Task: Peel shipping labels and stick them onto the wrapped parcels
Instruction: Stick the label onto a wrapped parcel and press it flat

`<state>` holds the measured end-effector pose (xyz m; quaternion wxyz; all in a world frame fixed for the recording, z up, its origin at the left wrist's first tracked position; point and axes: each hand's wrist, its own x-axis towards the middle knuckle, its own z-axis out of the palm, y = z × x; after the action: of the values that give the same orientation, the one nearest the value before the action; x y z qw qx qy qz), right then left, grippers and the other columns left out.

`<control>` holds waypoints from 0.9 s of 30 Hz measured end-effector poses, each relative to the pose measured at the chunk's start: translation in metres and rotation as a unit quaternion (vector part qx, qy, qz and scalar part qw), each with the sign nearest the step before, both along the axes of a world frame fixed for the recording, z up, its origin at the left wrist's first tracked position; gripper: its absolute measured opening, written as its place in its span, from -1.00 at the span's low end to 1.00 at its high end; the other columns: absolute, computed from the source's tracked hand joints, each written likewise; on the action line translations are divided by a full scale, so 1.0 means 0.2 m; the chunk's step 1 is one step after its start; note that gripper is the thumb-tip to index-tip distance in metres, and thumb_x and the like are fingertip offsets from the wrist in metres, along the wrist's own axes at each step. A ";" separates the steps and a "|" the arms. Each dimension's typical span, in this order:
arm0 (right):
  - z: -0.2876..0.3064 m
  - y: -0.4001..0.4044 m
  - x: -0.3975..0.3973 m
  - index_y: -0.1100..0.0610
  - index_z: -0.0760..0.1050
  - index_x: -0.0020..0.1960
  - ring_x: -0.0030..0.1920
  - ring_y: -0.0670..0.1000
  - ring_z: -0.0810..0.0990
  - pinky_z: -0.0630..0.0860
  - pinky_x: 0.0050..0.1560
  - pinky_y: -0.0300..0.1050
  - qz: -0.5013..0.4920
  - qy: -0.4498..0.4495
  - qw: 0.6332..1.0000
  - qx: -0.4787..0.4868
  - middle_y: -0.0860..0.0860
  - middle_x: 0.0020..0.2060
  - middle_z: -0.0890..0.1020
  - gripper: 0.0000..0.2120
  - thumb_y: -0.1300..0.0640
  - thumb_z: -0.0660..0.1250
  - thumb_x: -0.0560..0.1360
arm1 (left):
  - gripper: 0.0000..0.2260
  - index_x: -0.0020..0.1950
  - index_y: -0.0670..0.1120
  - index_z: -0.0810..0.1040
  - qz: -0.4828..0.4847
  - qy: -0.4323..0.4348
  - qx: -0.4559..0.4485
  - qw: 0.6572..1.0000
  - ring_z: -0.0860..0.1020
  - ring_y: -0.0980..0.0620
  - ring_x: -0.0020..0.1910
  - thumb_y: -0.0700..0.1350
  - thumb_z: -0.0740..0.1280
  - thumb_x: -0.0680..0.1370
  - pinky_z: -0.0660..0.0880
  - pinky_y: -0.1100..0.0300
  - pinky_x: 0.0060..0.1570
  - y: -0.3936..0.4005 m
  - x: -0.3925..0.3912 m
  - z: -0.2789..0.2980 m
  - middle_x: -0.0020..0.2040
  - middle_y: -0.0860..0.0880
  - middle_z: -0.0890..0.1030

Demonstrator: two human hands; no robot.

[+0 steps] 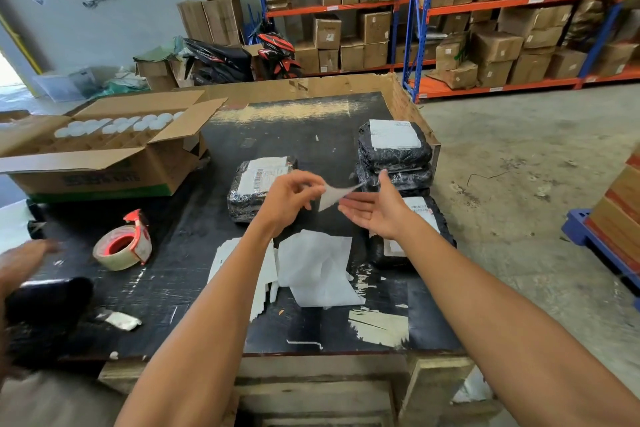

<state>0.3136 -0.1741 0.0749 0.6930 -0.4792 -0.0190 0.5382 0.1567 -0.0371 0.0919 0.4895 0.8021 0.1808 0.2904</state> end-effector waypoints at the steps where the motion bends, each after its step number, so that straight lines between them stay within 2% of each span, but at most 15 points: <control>1: 0.00 -0.01 0.02 0.37 0.53 0.20 0.03 0.25 0.68 0.65 -0.11 0.06 -0.008 0.020 1.000 0.005 0.32 0.10 0.65 -0.14 -0.45 0.04 0.56 | -0.96 -0.05 -0.14 0.71 -0.022 0.018 0.019 0.999 0.58 0.03 -0.30 -0.25 0.47 0.53 0.56 0.24 -0.21 0.00 0.00 -0.02 -0.09 -0.08 0.66; 3: 0.01 -0.02 0.04 0.30 0.55 0.18 0.03 0.23 0.68 0.68 -0.17 0.04 -0.013 0.017 1.000 -0.007 0.29 0.07 0.67 -0.19 -0.46 0.11 0.53 | -0.95 -0.05 -0.14 0.74 -0.047 0.058 0.072 0.995 0.62 0.05 -0.13 -0.22 0.50 0.51 0.58 0.25 -0.05 -0.01 -0.01 -0.04 -0.02 -0.09 0.62; 4: 0.01 -0.03 0.04 0.25 0.56 0.17 0.02 0.20 0.69 0.68 -0.17 0.03 -0.011 0.005 1.000 -0.017 0.24 0.04 0.69 -0.29 -0.41 0.17 0.55 | -0.94 -0.05 -0.12 0.76 -0.050 0.080 0.097 0.991 0.60 0.09 -0.08 -0.21 0.51 0.49 0.54 0.29 -0.01 -0.01 -0.02 -0.05 -0.02 -0.07 0.60; 5: 0.01 -0.03 0.04 0.21 0.57 0.18 0.02 0.16 0.68 0.67 -0.15 0.03 -0.009 -0.021 0.999 -0.032 0.19 0.00 0.70 -0.44 -0.30 0.25 0.58 | -0.93 -0.05 -0.10 0.76 -0.050 0.099 0.117 0.987 0.58 0.11 -0.06 -0.19 0.53 0.48 0.51 0.32 0.00 -0.02 -0.02 -0.06 -0.02 -0.05 0.60; 7: 0.01 -0.03 0.05 0.19 0.54 0.25 -0.01 0.12 0.68 0.64 -0.10 0.04 -0.017 -0.100 0.992 -0.071 0.13 -0.05 0.69 -0.72 0.06 0.33 0.61 | -0.91 -0.03 -0.09 0.76 -0.041 0.118 0.133 0.983 0.58 0.08 -0.03 -0.18 0.53 0.48 0.52 0.30 0.02 -0.04 -0.03 -0.08 -0.01 -0.04 0.60; 8: 0.00 -0.02 0.05 0.21 0.54 0.27 -0.04 0.11 0.67 0.64 -0.10 0.02 -0.030 -0.143 0.985 -0.094 0.12 -0.05 0.68 -0.75 0.21 0.31 0.60 | -0.89 -0.01 -0.09 0.76 -0.032 0.119 0.129 0.984 0.60 0.05 -0.03 -0.20 0.53 0.48 0.54 0.28 0.04 -0.05 -0.03 -0.08 0.01 -0.04 0.62; 10: 0.00 -0.02 0.05 0.20 0.59 0.11 -0.12 0.09 0.67 0.62 -0.13 -0.04 -0.045 -0.213 0.969 -0.115 0.12 -0.03 0.67 -0.81 0.34 0.26 0.57 | -0.80 0.11 -0.10 0.71 -0.016 0.127 0.083 0.988 0.66 -0.01 -0.03 -0.26 0.49 0.51 0.61 0.20 0.08 -0.06 -0.05 -0.10 0.07 -0.07 0.63; 12: -0.01 -0.02 0.05 0.09 0.61 -0.08 -0.12 0.09 0.68 0.64 -0.14 -0.03 -0.057 -0.260 0.958 -0.103 0.10 0.02 0.69 -0.76 0.34 0.24 0.58 | -0.67 0.25 -0.07 0.64 -0.007 0.143 0.008 0.990 0.70 -0.05 -0.01 -0.31 0.47 0.52 0.64 0.06 0.11 -0.06 -0.06 -0.11 0.15 -0.09 0.61; 13: -0.02 -0.03 0.06 0.06 0.61 -0.09 -0.09 0.10 0.69 0.67 -0.13 -0.01 -0.063 -0.272 0.955 -0.098 0.10 0.05 0.70 -0.76 0.31 0.24 0.59 | -0.62 0.31 -0.06 0.60 -0.003 0.148 -0.020 0.989 0.70 -0.06 0.01 -0.31 0.47 0.52 0.64 0.02 0.13 -0.06 -0.07 -0.11 0.18 -0.09 0.60; 15: -0.01 -0.05 0.07 0.06 0.62 0.03 -0.07 0.08 0.69 0.67 -0.22 -0.08 -0.047 -0.280 0.955 -0.078 0.07 0.05 0.70 -0.78 0.28 0.22 0.62 | -0.62 0.38 -0.08 0.54 0.030 0.133 -0.063 0.989 0.69 -0.07 0.08 -0.25 0.43 0.57 0.63 0.04 0.14 -0.08 -0.07 -0.12 0.19 -0.10 0.61; 17: 0.02 -0.07 0.06 0.07 0.59 0.18 -0.11 -0.02 0.66 0.59 -0.36 -0.21 0.005 -0.286 0.957 -0.057 0.00 0.00 0.67 -0.76 0.27 0.20 0.65 | -0.69 0.37 -0.15 0.54 0.092 0.075 -0.138 0.983 0.68 -0.09 0.10 -0.13 0.36 0.63 0.64 0.11 0.11 -0.10 -0.05 -0.12 0.15 -0.13 0.66; 20: 0.03 -0.07 0.03 0.07 0.57 0.19 -0.11 -0.09 0.63 0.53 -0.30 -0.17 0.054 -0.290 0.955 -0.030 -0.04 -0.02 0.67 -0.75 0.29 0.20 0.65 | -0.73 0.26 -0.22 0.60 0.134 0.009 -0.250 0.959 0.69 -0.15 0.05 -0.09 0.36 0.64 0.65 0.03 0.10 -0.14 0.01 -0.11 0.08 -0.19 0.71; 23: 0.02 -0.04 0.03 0.05 0.57 0.15 -0.07 -0.08 0.65 0.56 -0.22 -0.13 0.074 -0.301 0.950 -0.025 -0.03 0.01 0.68 -0.76 0.29 0.21 0.64 | -0.82 0.18 -0.24 0.62 0.153 -0.002 -0.266 0.952 0.69 -0.17 -0.01 -0.21 0.39 0.60 0.65 -0.02 0.09 -0.15 0.04 -0.11 0.07 -0.19 0.72; 27: 0.03 0.04 0.03 0.09 0.57 0.19 -0.06 -0.08 0.65 0.59 -0.20 -0.11 0.087 -0.285 0.954 -0.015 -0.03 0.00 0.68 -0.76 0.29 0.19 0.65 | -0.85 0.11 -0.32 0.63 0.201 -0.017 -0.248 0.948 0.69 -0.12 -0.03 -0.36 0.41 0.54 0.67 0.06 0.00 -0.08 0.04 -0.08 0.03 -0.22 0.71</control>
<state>0.3192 -0.1652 0.0808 0.6021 -0.6198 -0.2491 0.4373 0.1655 -0.0531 0.0756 0.6070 0.5976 0.3963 0.3425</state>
